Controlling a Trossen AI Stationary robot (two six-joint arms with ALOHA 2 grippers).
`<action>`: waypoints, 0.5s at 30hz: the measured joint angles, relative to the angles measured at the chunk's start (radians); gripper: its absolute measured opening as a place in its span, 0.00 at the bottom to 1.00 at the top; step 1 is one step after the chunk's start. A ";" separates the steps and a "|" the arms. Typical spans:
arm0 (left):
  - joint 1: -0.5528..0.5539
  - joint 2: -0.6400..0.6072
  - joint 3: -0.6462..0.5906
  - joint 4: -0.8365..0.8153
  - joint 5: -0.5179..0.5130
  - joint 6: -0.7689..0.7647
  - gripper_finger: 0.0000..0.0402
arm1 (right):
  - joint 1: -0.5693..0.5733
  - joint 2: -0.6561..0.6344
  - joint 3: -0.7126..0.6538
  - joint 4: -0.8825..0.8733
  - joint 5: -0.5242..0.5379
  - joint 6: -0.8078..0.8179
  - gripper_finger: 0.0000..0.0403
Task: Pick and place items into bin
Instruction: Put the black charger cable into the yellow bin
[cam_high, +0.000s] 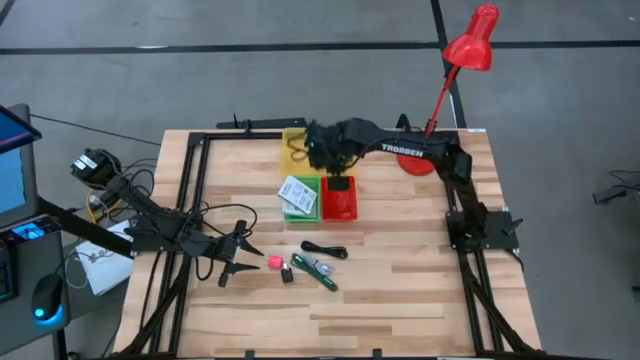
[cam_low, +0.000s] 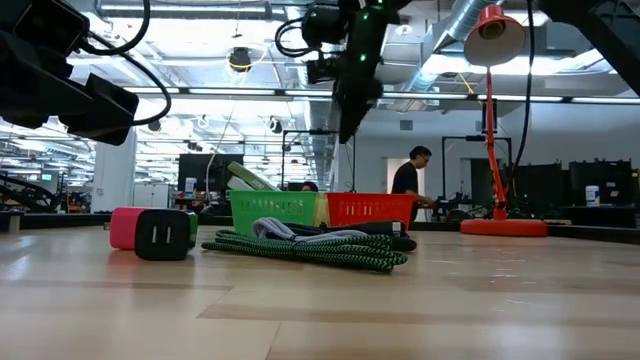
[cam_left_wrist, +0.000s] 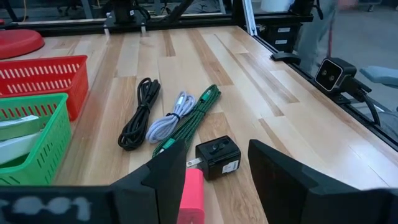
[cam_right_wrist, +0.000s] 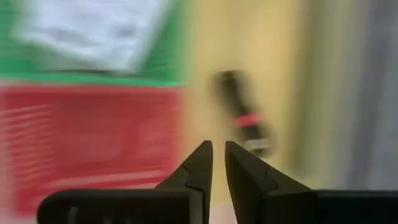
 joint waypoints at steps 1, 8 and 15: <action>0.000 0.000 0.000 0.000 0.000 0.000 0.42 | 0.016 0.000 0.000 -0.029 -0.051 0.036 0.10; 0.000 0.000 0.000 0.000 0.000 -0.006 0.42 | 0.168 0.000 -0.061 -0.051 -0.202 0.202 0.10; 0.000 0.000 0.000 0.003 -0.001 -0.012 0.42 | 0.312 0.015 -0.138 0.069 -0.196 0.306 0.12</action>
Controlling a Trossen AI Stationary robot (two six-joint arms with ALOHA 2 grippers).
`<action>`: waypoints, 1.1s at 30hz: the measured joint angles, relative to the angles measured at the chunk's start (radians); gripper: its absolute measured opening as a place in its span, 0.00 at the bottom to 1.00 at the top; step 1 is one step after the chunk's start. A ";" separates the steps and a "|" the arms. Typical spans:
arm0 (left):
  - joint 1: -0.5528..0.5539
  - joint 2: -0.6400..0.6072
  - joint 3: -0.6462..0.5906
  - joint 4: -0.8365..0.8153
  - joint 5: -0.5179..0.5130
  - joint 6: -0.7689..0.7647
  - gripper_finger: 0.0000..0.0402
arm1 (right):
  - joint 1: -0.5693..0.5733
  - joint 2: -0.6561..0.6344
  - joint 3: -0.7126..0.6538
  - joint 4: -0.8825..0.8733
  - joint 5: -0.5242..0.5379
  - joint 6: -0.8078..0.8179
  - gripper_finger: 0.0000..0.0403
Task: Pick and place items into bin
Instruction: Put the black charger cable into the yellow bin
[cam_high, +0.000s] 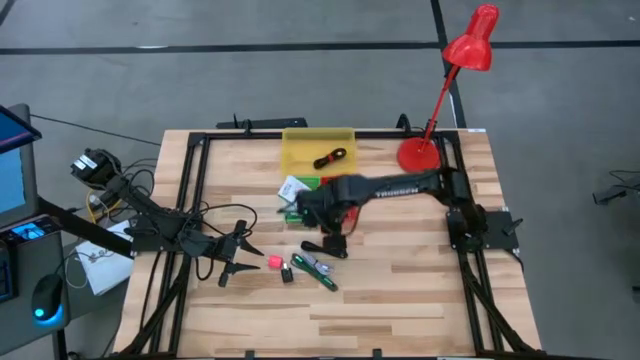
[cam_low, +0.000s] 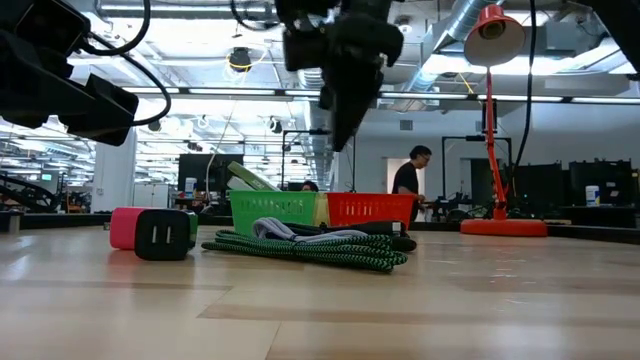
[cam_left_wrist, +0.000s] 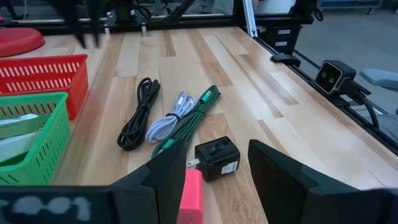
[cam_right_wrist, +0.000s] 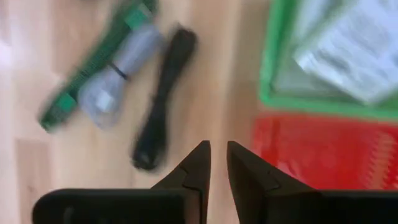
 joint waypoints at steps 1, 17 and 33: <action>0.000 0.000 0.000 0.002 0.000 0.000 0.42 | 0.017 -0.001 -0.010 0.022 0.000 0.014 0.13; 0.000 0.000 0.000 0.005 0.000 -0.011 0.42 | 0.120 -0.001 -0.143 0.170 0.000 0.183 0.32; 0.000 0.000 0.000 0.005 0.000 -0.026 0.42 | 0.111 -0.001 -0.256 0.262 -0.001 0.198 0.43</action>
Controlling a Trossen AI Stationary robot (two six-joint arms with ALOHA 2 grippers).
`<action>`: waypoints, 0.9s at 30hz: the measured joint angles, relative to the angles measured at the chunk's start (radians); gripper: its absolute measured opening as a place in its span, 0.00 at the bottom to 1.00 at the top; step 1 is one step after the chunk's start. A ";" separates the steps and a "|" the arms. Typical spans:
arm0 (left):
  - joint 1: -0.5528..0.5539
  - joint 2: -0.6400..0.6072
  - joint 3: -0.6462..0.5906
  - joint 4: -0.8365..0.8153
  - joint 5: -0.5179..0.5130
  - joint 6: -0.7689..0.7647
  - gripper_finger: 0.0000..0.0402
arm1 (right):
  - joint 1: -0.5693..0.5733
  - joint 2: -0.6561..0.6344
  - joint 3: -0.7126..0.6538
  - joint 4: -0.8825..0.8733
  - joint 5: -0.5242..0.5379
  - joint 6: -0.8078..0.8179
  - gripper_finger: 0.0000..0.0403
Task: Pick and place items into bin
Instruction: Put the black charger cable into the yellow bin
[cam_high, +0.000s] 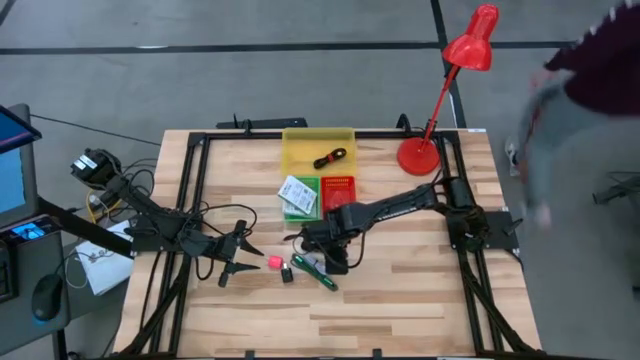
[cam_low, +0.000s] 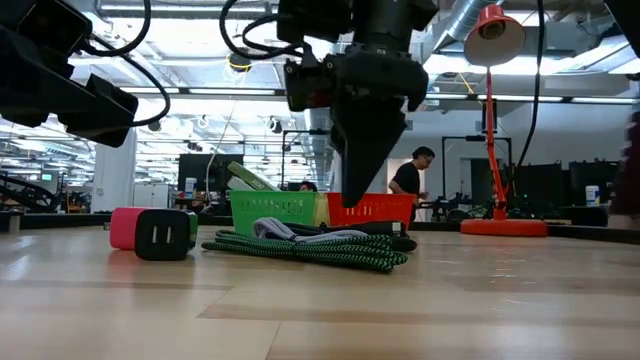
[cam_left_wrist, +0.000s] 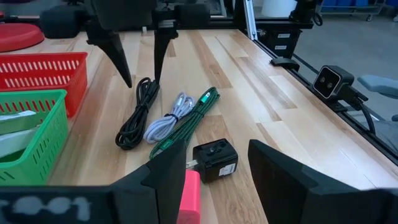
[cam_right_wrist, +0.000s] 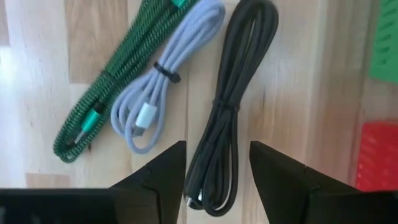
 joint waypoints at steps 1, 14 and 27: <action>0.000 0.000 0.000 0.000 0.000 0.000 0.42 | 0.000 0.000 -0.007 -0.001 0.000 0.000 0.42; 0.000 0.000 0.000 0.000 0.000 0.000 0.42 | 0.000 0.000 -0.073 0.054 -0.001 0.001 0.39; 0.000 0.000 0.000 0.000 0.000 0.000 0.42 | 0.000 0.000 -0.116 0.099 -0.026 0.001 0.24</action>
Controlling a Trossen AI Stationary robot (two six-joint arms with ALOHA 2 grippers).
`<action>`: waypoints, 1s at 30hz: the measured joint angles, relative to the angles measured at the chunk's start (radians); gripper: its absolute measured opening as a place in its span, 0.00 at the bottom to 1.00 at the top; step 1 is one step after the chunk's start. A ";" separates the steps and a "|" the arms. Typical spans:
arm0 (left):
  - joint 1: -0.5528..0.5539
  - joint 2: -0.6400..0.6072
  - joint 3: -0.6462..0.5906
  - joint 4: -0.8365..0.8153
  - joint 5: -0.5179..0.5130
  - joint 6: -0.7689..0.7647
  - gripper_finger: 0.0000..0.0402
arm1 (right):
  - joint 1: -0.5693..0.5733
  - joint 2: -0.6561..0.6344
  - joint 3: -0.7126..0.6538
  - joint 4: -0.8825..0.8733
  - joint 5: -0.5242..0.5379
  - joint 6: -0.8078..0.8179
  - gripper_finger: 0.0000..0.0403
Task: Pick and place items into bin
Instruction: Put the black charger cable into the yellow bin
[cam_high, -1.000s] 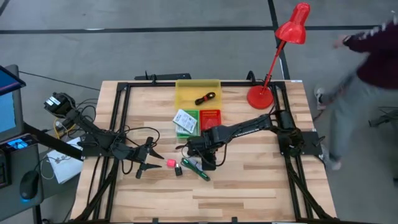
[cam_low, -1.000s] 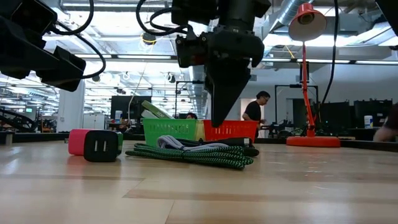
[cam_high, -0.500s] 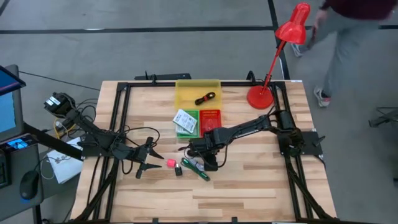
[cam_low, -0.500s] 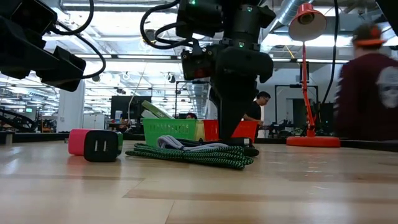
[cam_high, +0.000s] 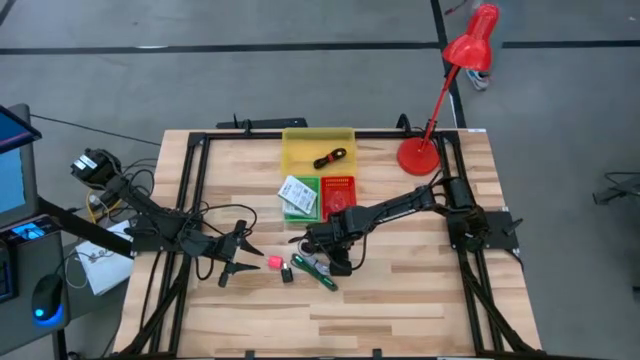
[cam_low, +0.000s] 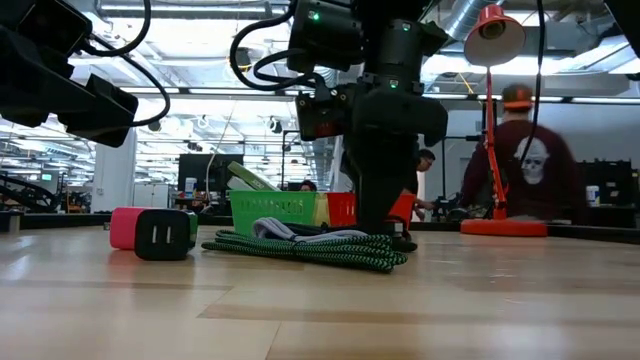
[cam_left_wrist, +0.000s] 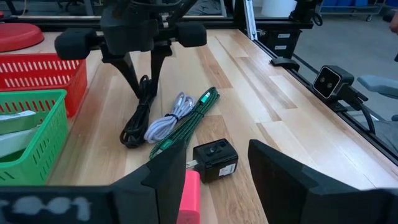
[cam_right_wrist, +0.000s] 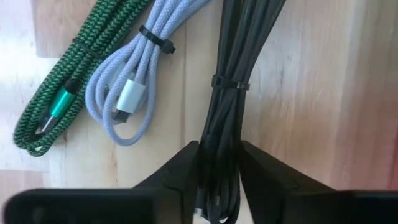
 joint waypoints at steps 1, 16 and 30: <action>0.000 0.000 0.000 0.000 0.000 0.000 0.42 | 0.000 -0.001 0.000 -0.001 -0.016 0.000 0.20; 0.000 0.000 0.000 0.000 0.000 0.000 0.42 | 0.003 0.001 0.077 -0.164 -0.096 0.015 0.07; 0.000 0.000 0.000 0.000 0.000 0.000 0.42 | -0.035 -0.002 0.400 -0.460 0.230 -0.139 0.07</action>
